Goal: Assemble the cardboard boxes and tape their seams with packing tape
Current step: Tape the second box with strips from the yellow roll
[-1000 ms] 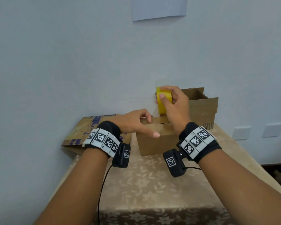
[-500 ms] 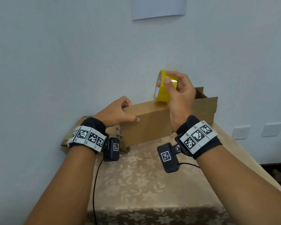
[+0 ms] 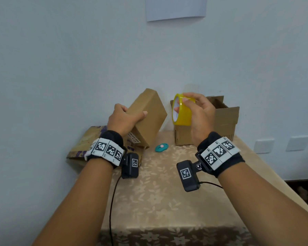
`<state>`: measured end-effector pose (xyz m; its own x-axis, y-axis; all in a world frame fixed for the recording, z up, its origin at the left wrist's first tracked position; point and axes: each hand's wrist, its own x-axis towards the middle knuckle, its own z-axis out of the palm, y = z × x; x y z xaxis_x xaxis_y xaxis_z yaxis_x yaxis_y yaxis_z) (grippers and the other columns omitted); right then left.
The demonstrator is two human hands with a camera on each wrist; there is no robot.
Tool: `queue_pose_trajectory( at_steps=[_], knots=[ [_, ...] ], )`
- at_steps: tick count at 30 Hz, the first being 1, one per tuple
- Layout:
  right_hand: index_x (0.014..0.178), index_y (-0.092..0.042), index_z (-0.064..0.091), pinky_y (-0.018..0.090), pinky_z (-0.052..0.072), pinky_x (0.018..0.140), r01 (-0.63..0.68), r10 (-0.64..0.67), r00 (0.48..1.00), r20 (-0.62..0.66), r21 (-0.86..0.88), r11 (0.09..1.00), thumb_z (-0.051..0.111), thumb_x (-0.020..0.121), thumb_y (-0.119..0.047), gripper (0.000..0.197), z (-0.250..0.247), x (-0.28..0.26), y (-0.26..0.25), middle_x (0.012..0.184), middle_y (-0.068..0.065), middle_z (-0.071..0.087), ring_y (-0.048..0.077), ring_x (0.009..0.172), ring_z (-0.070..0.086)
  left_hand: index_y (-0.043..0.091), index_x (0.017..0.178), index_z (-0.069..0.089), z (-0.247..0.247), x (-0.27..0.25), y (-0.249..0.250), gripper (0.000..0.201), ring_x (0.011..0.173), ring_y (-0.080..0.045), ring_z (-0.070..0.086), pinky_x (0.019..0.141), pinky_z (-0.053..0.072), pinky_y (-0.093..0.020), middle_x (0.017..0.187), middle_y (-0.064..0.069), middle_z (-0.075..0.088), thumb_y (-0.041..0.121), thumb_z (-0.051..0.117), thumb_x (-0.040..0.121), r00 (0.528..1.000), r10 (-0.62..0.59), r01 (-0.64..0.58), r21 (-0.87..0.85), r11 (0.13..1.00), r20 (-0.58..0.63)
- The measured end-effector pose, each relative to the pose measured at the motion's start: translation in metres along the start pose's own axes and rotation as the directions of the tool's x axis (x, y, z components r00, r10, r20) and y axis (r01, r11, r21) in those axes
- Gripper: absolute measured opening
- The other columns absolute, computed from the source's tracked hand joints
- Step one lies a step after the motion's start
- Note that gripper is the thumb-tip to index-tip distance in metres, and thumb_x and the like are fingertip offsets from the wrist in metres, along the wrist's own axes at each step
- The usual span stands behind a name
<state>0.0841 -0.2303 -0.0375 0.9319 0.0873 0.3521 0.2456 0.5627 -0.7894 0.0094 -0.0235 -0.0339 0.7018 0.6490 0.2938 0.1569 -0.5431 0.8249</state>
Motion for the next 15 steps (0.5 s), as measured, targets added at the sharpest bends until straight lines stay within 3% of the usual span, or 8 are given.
queue_pose_trajectory(
  at_steps=[4, 7, 12, 15],
  knots=[
    [0.108, -0.001, 0.071, 0.032, 0.060, 0.063, -0.061, 0.062, 0.998, 0.025, -0.037, 0.997, 0.068, 0.093, 0.001, 0.015, -0.002, -0.002, 0.008, 0.102, 0.022, 0.074, 0.023, 0.065, 0.073, 0.019, 0.110, 0.042, 0.023, -0.008, -0.004, 0.064, 0.092, -0.022, 0.060, 0.081, 0.055, -0.043, 0.105, 0.001, 0.057, 0.060, 0.078, 0.077, 0.999, 0.051, -0.050, 0.146, 0.988, -0.007],
    [0.108, -0.002, 0.071, 0.032, 0.061, 0.064, -0.066, 0.069, 0.996, 0.052, -0.049, 0.997, 0.066, 0.094, 0.001, 0.015, -0.004, -0.002, 0.009, 0.097, 0.017, 0.074, 0.022, 0.065, 0.074, 0.021, 0.105, 0.041, 0.039, -0.009, -0.006, 0.062, 0.095, -0.026, 0.058, 0.076, 0.050, -0.040, 0.105, -0.002, 0.058, 0.061, 0.079, 0.076, 0.994, 0.108, -0.102, 0.210, 0.972, -0.017],
    [0.103, -0.006, 0.071, 0.034, 0.060, 0.065, -0.075, 0.078, 0.996, 0.051, -0.051, 0.996, 0.068, 0.093, 0.000, 0.013, -0.004, -0.004, 0.008, 0.097, 0.015, 0.073, 0.023, 0.067, 0.073, 0.022, 0.101, 0.043, 0.064, -0.015, -0.005, 0.058, 0.102, -0.026, 0.053, 0.083, 0.050, -0.043, 0.104, -0.001, 0.055, 0.053, 0.083, 0.073, 0.983, 0.181, -0.179, 0.317, 0.931, 0.023],
    [0.103, -0.007, 0.072, 0.033, 0.059, 0.063, -0.076, 0.079, 0.995, 0.056, -0.055, 0.996, 0.067, 0.093, 0.000, 0.012, -0.005, -0.006, 0.007, 0.094, 0.013, 0.073, 0.023, 0.067, 0.073, 0.021, 0.100, 0.043, 0.068, -0.018, -0.004, 0.056, 0.101, -0.025, 0.049, 0.077, 0.044, -0.039, 0.104, -0.001, 0.054, 0.048, 0.084, 0.072, 0.979, 0.204, -0.201, 0.349, 0.915, 0.030]
  ],
)
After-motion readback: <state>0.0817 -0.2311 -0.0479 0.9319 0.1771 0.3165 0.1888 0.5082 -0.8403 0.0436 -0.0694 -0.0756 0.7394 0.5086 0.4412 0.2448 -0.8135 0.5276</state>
